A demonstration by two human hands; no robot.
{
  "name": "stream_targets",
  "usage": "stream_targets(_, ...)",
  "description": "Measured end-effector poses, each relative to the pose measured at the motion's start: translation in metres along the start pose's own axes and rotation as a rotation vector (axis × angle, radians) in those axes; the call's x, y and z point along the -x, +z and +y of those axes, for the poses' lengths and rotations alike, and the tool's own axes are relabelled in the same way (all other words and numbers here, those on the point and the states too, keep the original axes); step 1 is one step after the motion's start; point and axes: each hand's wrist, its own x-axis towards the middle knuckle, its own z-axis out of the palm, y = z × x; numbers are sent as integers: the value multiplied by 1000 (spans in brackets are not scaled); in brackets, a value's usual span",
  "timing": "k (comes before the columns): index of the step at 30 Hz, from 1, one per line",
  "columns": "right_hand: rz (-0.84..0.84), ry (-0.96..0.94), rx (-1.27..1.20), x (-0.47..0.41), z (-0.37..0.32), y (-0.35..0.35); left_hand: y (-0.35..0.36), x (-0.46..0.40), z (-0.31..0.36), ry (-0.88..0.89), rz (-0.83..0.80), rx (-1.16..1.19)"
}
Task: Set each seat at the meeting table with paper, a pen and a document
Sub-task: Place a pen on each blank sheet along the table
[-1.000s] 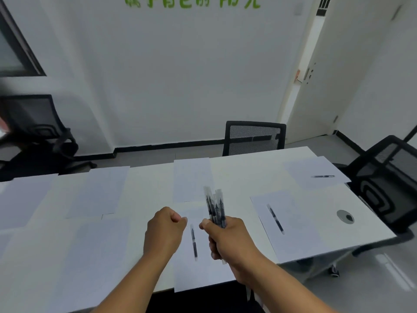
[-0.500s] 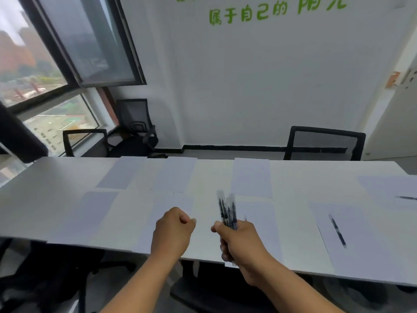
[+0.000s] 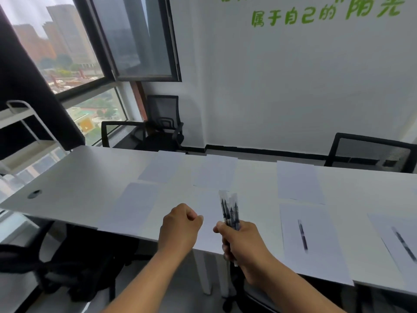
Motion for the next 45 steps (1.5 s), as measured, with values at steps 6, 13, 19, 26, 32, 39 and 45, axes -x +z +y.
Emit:
stream_targets(6,2,29,-13,-4,17,62,-27,-15,-53,-48,-58,79)
stream_targets(13,42,81,-27,-16,24,77,-22,-31,-75,-96,-119,117)
stream_targets(19,79,115,-79,-45,35,71,-7,-51,-73,-94,-188,102)
stream_targets(26,63,138,-105,-105,36,58,13,-105,-56,-116,-242,74)
stream_targets(32,62,234,-151,-160,41,36,50,-154,-46,-141,-296,83)
stream_targets(39,57,290,-149,-196,49,25,77,-192,-32,-135,-373,130)
stream_targets(45,47,309,-132,-219,56,29,98,-218,-33,-171,-468,233)
